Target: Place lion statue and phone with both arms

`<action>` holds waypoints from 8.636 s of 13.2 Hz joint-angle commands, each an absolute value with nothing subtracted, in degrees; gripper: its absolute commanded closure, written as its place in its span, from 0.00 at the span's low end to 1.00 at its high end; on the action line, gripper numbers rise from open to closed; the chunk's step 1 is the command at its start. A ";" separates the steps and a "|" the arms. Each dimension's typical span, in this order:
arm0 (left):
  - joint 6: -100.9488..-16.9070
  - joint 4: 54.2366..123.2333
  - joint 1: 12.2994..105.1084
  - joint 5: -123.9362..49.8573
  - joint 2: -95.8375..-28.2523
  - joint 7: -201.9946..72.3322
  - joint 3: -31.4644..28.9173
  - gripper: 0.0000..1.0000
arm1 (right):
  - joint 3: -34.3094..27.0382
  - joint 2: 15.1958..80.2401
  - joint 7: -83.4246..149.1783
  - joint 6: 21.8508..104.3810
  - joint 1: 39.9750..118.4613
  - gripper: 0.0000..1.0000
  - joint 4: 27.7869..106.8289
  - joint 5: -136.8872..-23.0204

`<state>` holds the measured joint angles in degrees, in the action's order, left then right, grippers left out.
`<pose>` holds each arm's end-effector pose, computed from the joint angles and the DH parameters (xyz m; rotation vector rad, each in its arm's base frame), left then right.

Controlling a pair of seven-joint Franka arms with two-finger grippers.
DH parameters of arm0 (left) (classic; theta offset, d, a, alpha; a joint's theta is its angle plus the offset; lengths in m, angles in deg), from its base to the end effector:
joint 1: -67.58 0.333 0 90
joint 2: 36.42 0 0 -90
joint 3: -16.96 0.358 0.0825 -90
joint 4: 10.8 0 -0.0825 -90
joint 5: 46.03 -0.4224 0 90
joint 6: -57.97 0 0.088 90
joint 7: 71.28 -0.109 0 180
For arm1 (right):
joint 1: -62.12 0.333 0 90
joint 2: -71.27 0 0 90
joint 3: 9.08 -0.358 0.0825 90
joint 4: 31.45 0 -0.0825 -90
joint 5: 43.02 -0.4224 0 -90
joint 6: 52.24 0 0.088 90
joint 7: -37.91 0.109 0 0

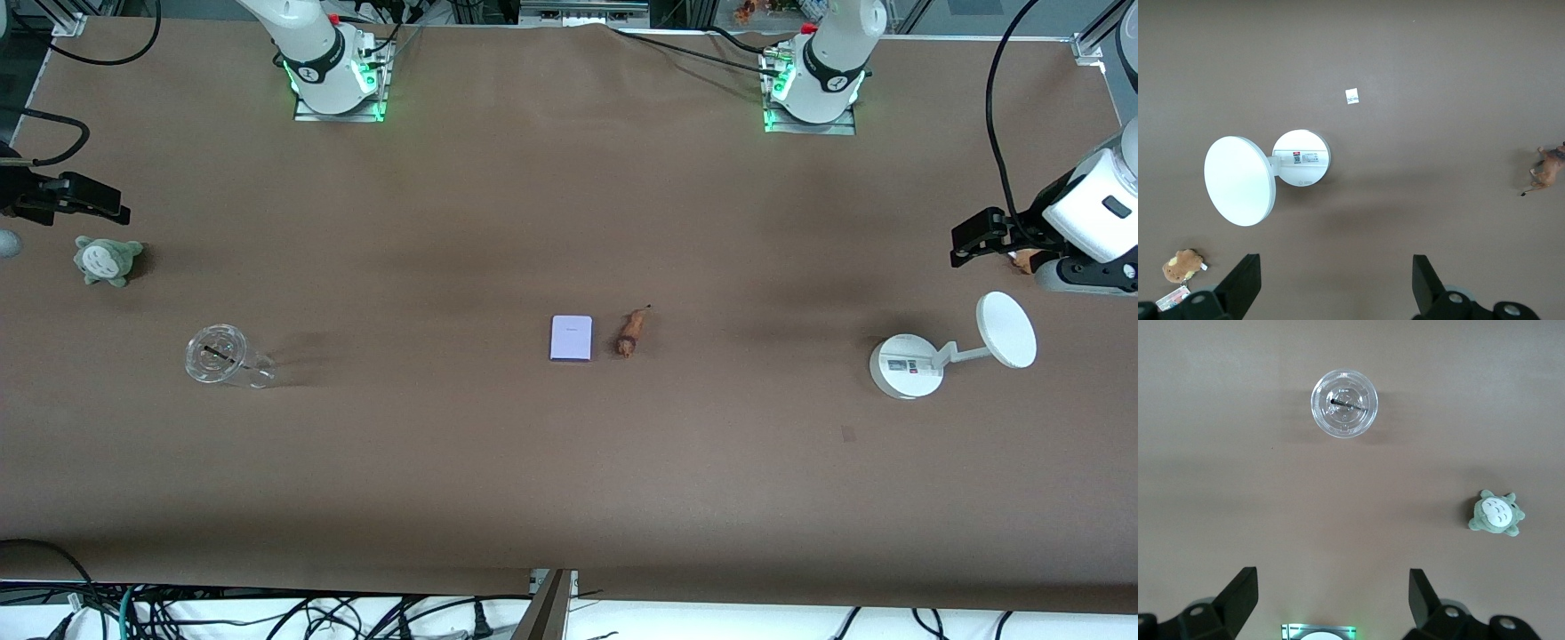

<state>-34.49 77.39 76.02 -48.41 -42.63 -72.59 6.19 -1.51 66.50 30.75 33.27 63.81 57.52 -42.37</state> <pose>0.6319 -0.0149 0.6191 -3.1180 0.1017 0.0495 0.6072 -0.0604 0.6176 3.1273 0.0343 -0.2264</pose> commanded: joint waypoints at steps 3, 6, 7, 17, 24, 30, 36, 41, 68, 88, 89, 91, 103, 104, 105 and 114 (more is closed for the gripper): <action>-33.96 77.09 75.93 -49.72 -42.05 -72.95 5.63 0.00 | -1.97 66.00 31.14 32.75 63.35 0.00 56.09 -42.32; -33.96 77.09 76.02 -49.72 -42.05 -72.95 5.63 0.00 | -1.97 66.00 31.32 32.75 63.35 0.00 55.83 -42.40; -33.96 77.09 76.02 -49.72 -42.05 -72.95 5.63 0.00 | -1.97 66.00 31.32 32.75 63.35 0.00 55.82 -42.40; -33.79 77.09 76.10 -49.63 -42.05 -72.95 5.54 0.00 | -2.40 63.63 30.70 33.45 63.96 0.00 54.07 -43.72; -33.43 77.09 76.02 -49.63 -41.96 -72.95 5.54 0.00 | -2.49 59.94 30.79 34.95 65.81 0.00 54.07 -44.51; -33.43 77.09 76.10 -49.63 -41.96 -72.95 5.54 0.00 | -2.49 58.79 31.49 34.95 67.04 0.00 54.07 -44.43; -33.43 77.00 76.10 -49.63 -41.96 -72.95 5.54 0.00 | -2.49 58.35 31.76 35.03 67.66 0.00 54.07 -44.51; -33.43 77.00 76.10 -49.63 -41.96 -73.13 5.54 0.00 | -2.49 58.26 31.76 36.79 69.76 0.00 54.15 -44.52; -50.81 78.06 57.75 -44.80 -64.88 -68.47 4.40 0.00 | -2.58 46.75 54.96 54.55 85.58 0.00 54.07 -47.06; -74.05 81.49 42.88 -62.20 -77.12 -44.18 4.57 0.93 | -2.58 36.21 67.97 67.02 93.75 0.00 54.24 -47.06; -72.04 80.96 43.32 -62.20 -75.90 -47.69 4.83 0.93 | -2.58 35.59 68.32 68.77 94.28 0.00 54.24 -47.06; -65.38 80.96 46.38 -62.20 -71.95 -53.41 4.66 0.92 | -2.58 34.62 70.25 70.71 95.25 0.00 54.24 -47.06; -38.43 83.59 62.82 -62.20 -61.47 -76.84 4.92 0.91 | -3.46 26.27 81.49 84.95 107.37 0.00 53.89 -46.71; -40.71 83.51 65.36 -62.20 -61.47 -75.78 5.01 0.91 | -3.37 25.92 82.72 85.91 108.08 0.00 53.72 -46.71; -43.95 83.68 68.25 -62.20 -62.08 -75.68 4.92 0.88 | -3.46 25.31 84.13 86.45 108.87 0.00 52.93 -46.71; -64.72 93.35 73.11 -62.12 -65.43 -64.43 5.10 0.88 | -3.02 19.41 87.57 86.36 111.43 0.00 46.51 -45.05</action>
